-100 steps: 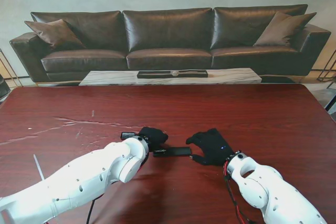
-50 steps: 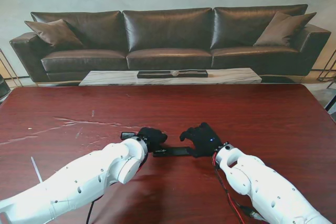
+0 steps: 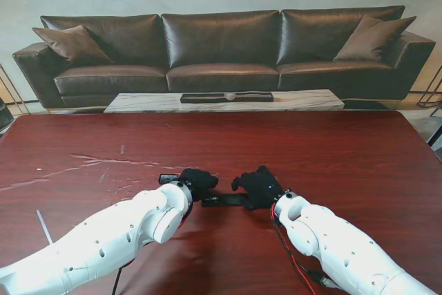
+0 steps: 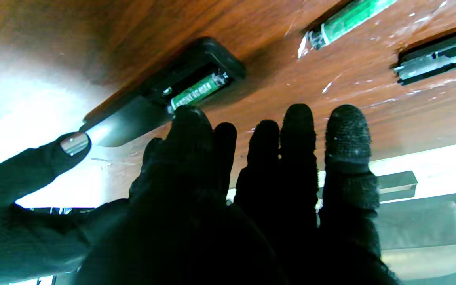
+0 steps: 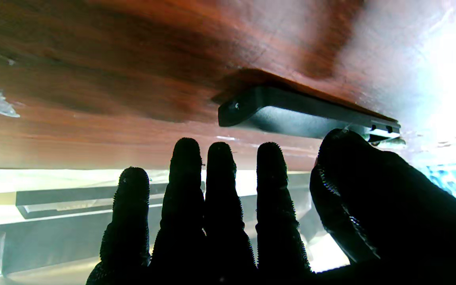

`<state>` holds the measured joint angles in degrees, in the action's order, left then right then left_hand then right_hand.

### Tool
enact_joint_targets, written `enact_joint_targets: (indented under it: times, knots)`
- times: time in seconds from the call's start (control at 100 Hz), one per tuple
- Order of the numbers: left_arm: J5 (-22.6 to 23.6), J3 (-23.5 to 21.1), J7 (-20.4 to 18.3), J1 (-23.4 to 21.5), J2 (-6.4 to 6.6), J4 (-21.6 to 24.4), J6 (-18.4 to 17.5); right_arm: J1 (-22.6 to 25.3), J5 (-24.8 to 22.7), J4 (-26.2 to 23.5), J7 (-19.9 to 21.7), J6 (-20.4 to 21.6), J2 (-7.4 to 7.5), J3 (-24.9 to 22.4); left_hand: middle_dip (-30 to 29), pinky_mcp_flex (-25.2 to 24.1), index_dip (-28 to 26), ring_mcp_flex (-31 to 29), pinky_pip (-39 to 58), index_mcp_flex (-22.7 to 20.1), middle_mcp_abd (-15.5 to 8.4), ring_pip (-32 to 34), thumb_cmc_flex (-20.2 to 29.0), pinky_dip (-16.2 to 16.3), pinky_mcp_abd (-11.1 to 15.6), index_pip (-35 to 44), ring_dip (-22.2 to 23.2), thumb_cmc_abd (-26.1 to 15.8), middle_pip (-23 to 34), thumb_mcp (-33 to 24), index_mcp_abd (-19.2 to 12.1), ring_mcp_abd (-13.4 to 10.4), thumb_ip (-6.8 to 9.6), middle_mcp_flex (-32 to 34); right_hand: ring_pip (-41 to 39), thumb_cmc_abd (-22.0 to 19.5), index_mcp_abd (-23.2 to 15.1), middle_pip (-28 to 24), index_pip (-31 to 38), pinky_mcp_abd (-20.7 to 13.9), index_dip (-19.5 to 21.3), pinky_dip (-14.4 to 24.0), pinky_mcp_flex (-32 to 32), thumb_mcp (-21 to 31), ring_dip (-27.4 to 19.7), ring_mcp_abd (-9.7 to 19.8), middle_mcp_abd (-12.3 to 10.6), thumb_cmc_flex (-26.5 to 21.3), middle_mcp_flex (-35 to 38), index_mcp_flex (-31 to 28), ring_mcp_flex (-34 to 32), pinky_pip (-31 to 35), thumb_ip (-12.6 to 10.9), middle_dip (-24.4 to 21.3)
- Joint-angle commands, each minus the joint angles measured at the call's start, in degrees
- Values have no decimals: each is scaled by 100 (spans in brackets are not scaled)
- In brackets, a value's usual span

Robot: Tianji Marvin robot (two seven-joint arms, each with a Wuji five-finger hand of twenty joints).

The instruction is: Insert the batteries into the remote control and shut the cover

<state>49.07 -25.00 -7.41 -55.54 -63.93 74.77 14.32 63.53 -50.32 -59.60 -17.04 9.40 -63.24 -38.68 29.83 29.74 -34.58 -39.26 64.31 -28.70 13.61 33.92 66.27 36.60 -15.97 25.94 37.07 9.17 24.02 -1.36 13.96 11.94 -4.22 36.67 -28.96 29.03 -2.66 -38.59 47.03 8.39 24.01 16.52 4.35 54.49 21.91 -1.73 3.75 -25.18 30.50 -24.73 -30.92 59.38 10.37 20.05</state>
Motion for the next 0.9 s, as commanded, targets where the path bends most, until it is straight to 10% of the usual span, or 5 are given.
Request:
enact_joint_targets:
  times: [0.0,0.45,0.58,0.89]
  knots:
    - [6,-35,-26,-45,25,49,15,-19,-16,54,30,-21,-42,91,-43,13,-80,115,-17,4,237,-85,81,108,-127,-115,-15,-166,-79,152,93,116,320,-102,-2,191,3,-57,-15,-15,47,102,-110,149,83,106,10,192,-148,167,142,14,87,55]
    - [56,-126,-38,-152,58,129,3,-335,170,586,-374,-107,-213,597,-42,20,-112,97,0,-18,245,-66,112,109,-126,-122,-7,-177,-77,149,94,104,319,-92,-471,331,-378,-475,617,175,348,261,44,468,348,198,-206,-90,392,-415,-358,333,98,199]
    - [53,-139,-13,-162,52,125,-4,-382,228,697,-422,-120,-248,679,-40,31,-122,86,13,-17,247,-53,134,111,-117,-116,-1,-174,-71,147,96,107,318,-86,-496,510,-479,-487,1044,192,-163,305,74,368,399,236,-227,-326,483,-593,-445,369,838,210]
    - [28,-119,-18,-136,42,118,7,-414,336,845,-447,-163,-294,783,-39,42,-128,89,25,-18,250,-41,152,102,-108,-102,2,-181,-66,154,89,91,314,-79,-802,714,-754,-704,1625,228,-329,333,99,239,586,323,-362,-555,858,-759,-740,409,1173,293]
